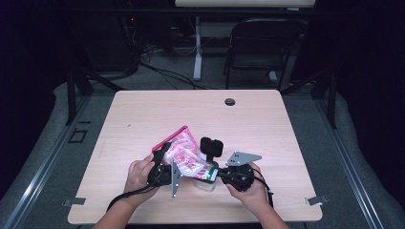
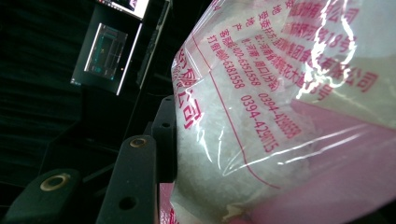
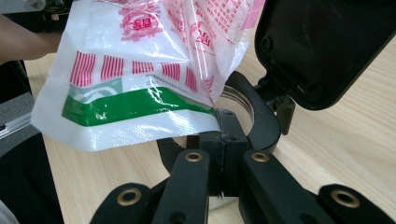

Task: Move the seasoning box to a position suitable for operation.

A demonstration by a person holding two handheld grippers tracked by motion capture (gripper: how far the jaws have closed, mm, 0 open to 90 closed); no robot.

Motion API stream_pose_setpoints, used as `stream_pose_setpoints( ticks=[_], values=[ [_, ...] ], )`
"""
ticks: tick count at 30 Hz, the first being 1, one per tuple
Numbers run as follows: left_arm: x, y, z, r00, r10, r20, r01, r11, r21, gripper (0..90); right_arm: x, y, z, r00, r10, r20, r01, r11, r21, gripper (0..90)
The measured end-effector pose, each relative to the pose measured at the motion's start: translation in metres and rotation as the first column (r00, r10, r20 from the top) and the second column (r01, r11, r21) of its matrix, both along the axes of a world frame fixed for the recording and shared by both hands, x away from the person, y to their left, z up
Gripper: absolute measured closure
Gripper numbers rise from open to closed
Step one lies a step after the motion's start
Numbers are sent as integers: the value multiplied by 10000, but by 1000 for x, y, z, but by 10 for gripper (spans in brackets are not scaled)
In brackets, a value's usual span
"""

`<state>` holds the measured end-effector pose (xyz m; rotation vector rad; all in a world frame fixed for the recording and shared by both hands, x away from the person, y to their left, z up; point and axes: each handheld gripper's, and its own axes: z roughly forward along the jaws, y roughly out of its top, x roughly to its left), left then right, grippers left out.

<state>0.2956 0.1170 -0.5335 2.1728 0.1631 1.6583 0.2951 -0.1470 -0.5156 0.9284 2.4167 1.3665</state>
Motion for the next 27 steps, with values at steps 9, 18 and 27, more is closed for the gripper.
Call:
stream_pose_setpoints(
  ticks=[9, 18, 27],
  values=[
    [-2, -1, 1, 9996, -13, 280, 9, 9999, 145, 617, 1, 0, -1, 10000, -65, -2, 64, 10000, -41, 900],
    [-3, -1, 2, 9984, 61, 563, -88, 9988, 482, 617, 2, 1, -3, 10000, -46, -32, 46, 10000, -74, 900],
    [-5, -2, 3, 9958, 73, 911, -135, 9976, 682, 618, 3, 1, -3, 9999, -102, 7, 102, 9999, -42, 900]
  ],
)
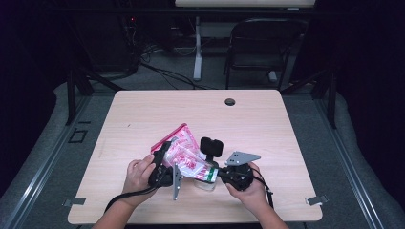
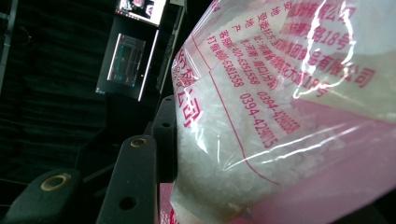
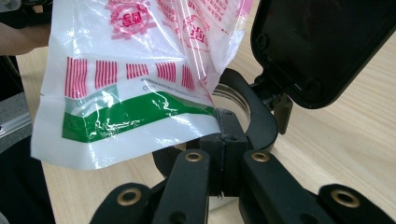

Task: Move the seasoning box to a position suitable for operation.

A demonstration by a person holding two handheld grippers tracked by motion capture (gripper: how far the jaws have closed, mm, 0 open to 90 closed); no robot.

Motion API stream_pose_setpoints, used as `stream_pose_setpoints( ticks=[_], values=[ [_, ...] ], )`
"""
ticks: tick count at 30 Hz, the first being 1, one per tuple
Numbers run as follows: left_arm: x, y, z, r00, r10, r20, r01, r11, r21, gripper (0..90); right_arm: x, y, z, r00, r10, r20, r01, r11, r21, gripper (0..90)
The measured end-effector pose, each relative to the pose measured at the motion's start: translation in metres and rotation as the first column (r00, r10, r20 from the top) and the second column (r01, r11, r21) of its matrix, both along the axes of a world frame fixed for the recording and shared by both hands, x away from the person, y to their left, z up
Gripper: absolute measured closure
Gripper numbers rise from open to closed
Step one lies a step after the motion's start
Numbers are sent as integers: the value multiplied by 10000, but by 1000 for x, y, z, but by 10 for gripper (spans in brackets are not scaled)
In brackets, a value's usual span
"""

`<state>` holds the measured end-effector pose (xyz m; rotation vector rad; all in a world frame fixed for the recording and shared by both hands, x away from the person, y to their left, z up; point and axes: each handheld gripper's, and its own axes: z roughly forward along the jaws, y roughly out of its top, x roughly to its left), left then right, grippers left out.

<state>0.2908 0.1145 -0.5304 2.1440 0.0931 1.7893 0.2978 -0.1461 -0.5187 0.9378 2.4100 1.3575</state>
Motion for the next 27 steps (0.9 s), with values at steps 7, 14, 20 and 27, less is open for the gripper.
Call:
stream_pose_setpoints(
  ticks=[7, 14, 20, 27],
  values=[
    [-1, 0, 1, 9999, 71, 127, -73, 9999, 149, 618, 0, 1, 0, 10000, -9, 33, 9, 10000, -39, 900],
    [-2, -1, 1, 9996, 105, 262, -110, 9998, 188, 619, 1, 1, -1, 10000, -62, 57, 62, 10000, -32, 900],
    [-4, -3, 3, 9988, 149, 459, -165, 9993, 347, 619, 0, 1, -1, 9999, -96, 101, 96, 10000, -9, 900],
    [-4, -3, 3, 9985, 141, 523, -161, 9991, 382, 618, -1, 1, -1, 9999, -107, 130, 107, 9999, 14, 900]
  ],
)
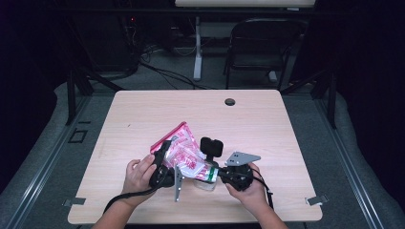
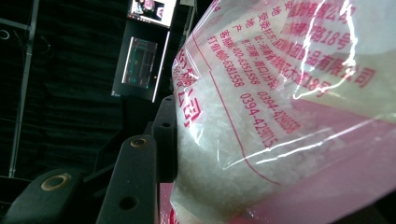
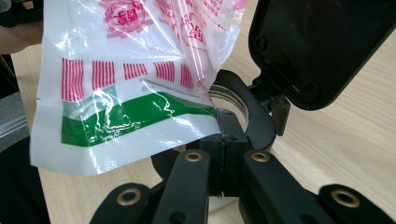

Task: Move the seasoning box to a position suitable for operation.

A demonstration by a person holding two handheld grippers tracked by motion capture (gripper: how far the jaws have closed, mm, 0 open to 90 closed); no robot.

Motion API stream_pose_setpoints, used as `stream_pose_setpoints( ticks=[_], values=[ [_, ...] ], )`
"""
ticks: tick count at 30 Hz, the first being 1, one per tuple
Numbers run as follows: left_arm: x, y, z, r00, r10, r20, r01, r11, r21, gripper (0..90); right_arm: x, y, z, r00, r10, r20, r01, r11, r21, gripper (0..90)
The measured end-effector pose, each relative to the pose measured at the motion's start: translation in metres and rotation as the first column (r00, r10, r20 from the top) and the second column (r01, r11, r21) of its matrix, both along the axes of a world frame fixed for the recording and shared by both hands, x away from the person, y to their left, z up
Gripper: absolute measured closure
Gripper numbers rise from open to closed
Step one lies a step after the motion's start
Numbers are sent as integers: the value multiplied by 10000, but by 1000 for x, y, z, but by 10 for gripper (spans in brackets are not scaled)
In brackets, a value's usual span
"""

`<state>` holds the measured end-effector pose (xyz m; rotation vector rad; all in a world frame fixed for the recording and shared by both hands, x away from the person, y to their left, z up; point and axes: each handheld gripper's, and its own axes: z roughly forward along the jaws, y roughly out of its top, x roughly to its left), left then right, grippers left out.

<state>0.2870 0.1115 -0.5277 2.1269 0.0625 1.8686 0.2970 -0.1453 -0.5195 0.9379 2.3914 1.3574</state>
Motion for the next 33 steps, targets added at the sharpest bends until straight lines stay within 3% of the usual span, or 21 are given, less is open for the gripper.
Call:
stream_pose_setpoints(
  ticks=[33],
  values=[
    [-3, -3, 3, 9994, 6, 336, -18, 9994, 344, 619, -2, -1, 1, 10000, -45, 41, 45, 10000, -23, 900]
  ],
)
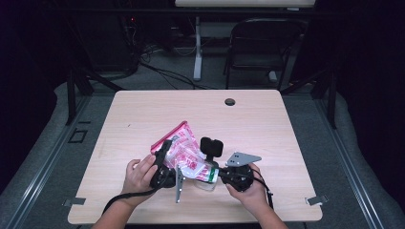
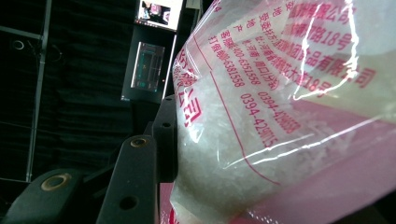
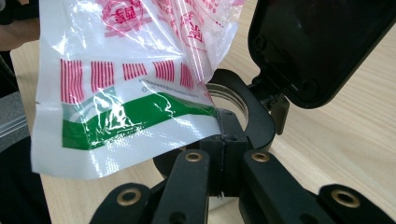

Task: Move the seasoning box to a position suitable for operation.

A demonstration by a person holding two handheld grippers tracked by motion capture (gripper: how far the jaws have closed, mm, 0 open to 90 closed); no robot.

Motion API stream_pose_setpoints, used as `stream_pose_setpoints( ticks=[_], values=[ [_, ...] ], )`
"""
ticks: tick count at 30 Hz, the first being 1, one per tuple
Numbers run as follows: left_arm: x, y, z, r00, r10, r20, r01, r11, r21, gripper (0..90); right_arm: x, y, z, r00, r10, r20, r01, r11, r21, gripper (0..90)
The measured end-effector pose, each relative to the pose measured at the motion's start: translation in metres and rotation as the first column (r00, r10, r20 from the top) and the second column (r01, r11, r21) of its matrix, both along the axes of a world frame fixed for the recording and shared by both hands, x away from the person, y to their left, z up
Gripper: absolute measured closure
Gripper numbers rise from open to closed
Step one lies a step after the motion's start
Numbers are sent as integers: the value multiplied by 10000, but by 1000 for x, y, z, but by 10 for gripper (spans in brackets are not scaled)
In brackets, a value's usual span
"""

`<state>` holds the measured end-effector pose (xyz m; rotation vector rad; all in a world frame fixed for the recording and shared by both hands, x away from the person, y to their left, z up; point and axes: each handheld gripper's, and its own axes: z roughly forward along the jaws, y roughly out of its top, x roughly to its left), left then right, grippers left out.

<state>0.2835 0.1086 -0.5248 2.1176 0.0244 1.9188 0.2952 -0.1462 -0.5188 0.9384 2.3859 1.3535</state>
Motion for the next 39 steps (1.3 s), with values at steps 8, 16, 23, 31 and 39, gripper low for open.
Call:
stream_pose_setpoints(
  ticks=[8, 16, 23, 31, 39],
  values=[
    [-1, -1, 0, 9999, 17, 122, -20, 9998, 198, 619, 0, 0, 0, 10000, -25, -16, 25, 10000, 8, 900],
    [0, -1, 1, 9995, -23, 326, 12, 9995, 331, 619, -1, 0, 0, 10000, -26, -6, 26, 10000, 7, 900],
    [-1, -2, 1, 9994, 29, 357, -44, 9991, 433, 619, -1, -1, 0, 10000, -29, -8, 30, 10000, 7, 900],
    [-1, -3, 1, 9990, -7, 451, -14, 9989, 468, 620, -1, -1, 0, 10000, -29, -9, 29, 10000, -11, 900],
    [-1, -3, 1, 9985, -55, 541, 28, 9988, 495, 619, -1, -1, 0, 10000, -36, -12, 36, 10000, -26, 900]
  ],
)
